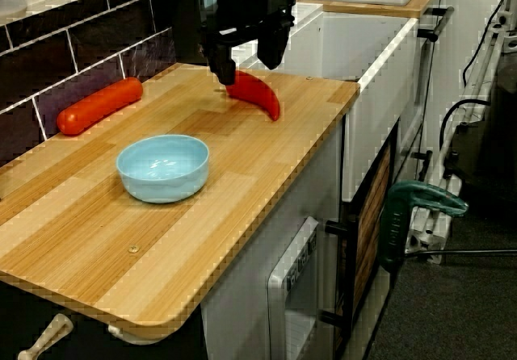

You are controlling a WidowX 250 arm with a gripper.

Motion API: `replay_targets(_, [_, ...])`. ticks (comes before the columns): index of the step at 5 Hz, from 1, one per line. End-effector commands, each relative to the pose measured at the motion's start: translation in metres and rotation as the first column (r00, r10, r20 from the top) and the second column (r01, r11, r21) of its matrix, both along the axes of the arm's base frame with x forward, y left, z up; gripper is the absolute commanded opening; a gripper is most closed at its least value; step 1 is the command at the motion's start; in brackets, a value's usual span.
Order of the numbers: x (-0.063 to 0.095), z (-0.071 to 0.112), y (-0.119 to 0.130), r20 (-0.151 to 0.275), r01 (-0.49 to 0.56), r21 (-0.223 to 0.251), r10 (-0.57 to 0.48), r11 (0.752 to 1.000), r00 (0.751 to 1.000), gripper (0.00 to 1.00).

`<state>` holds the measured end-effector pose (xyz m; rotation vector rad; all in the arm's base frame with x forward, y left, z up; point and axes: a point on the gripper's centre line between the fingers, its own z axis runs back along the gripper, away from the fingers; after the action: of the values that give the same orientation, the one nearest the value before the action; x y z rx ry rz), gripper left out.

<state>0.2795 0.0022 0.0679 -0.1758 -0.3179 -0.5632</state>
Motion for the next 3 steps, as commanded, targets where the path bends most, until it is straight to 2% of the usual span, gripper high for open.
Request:
replay_targets(1, [0.008, 0.004, -0.017, 0.063, -0.018, -0.001, 0.018, 1.0, 0.998, 1.0])
replay_targets(2, [0.012, -0.004, -0.025, 0.061, -0.028, -0.006, 0.028, 1.0, 0.998, 1.0])
replay_targets(3, [0.015, -0.018, -0.032, 0.054, -0.026, 0.013, 0.026, 1.0, 0.998, 1.0])
